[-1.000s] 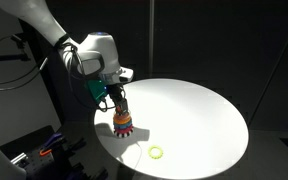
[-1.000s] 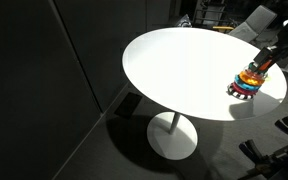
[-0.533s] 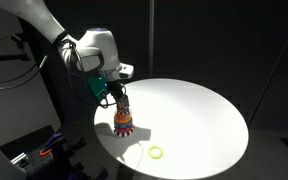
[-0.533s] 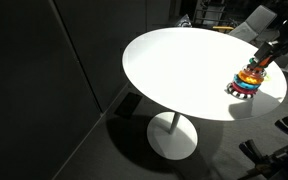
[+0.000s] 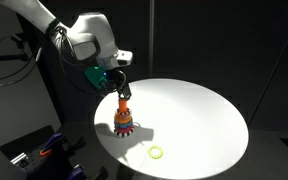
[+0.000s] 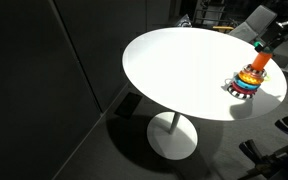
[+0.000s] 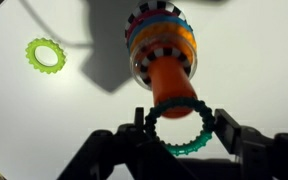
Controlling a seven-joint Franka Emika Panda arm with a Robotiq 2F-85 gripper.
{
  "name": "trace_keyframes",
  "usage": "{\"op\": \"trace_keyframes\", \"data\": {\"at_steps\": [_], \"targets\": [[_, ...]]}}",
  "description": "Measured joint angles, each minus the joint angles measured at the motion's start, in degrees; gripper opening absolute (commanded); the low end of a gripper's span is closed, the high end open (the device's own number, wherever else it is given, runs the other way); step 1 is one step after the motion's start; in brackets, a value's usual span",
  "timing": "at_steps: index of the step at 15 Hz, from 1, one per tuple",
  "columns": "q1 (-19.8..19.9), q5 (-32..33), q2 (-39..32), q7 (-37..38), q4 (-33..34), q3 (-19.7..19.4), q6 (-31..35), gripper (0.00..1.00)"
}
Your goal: Take the dark green ring off the stack and place it on the table
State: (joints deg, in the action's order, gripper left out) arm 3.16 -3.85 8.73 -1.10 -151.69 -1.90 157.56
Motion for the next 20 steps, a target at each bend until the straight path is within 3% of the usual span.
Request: {"op": "trace_keyframes", "data": {"at_steps": [9,20], "targets": [[5.77,6.53,0.50,3.13,0.69,-2.42,-0.05,0.45],[9.08,11.04,-8.32,4.80,2.47,-6.98,0.89,0.45]]}}
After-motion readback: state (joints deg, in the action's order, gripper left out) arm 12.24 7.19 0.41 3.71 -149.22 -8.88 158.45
